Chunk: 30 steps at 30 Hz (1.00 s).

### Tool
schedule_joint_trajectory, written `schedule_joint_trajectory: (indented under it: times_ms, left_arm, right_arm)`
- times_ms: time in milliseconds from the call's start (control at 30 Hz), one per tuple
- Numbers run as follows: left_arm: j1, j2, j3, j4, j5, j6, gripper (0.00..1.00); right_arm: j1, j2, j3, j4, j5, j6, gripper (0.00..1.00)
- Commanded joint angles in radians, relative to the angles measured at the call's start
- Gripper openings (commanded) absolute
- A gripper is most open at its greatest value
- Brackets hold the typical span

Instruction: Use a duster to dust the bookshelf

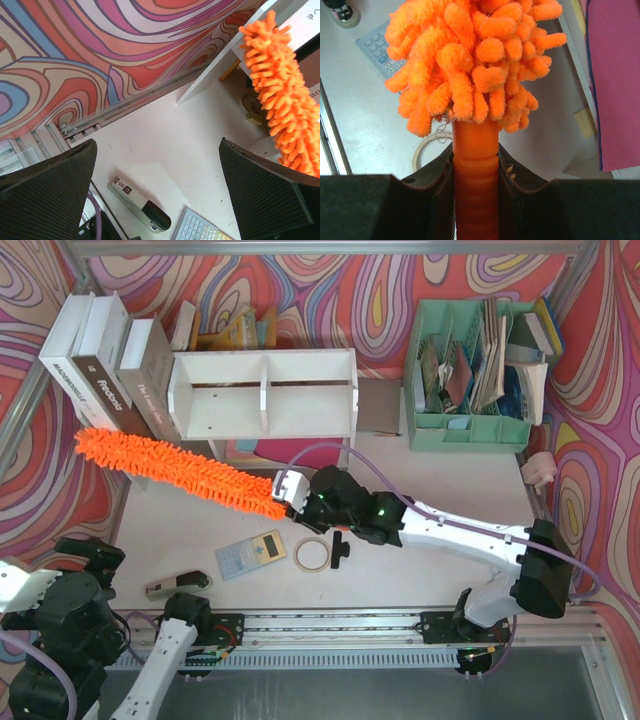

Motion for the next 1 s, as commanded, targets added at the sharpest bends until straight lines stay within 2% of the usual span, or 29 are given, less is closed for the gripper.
schedule_joint_trajectory:
  times_ms: [0,433,833,967]
  left_arm:
    - [-0.009,0.005,-0.011,0.009,-0.025,-0.001,0.98]
    - [-0.015,0.01,-0.013,0.021,-0.02,0.002,0.99]
    - [-0.017,0.002,-0.053,0.019,0.011,-0.019,0.98]
    - [-0.017,0.002,-0.061,0.021,0.018,-0.023,0.98]
  right_arm:
    - [-0.023,0.017,0.058,0.045,0.04,0.036,0.0]
    - [-0.022,-0.077,0.182,0.003,0.042,0.026,0.0]
    - [-0.001,-0.066,0.002,0.049,0.046,0.087,0.0]
    - [0.034,-0.063,0.0,0.051,0.06,0.084,0.0]
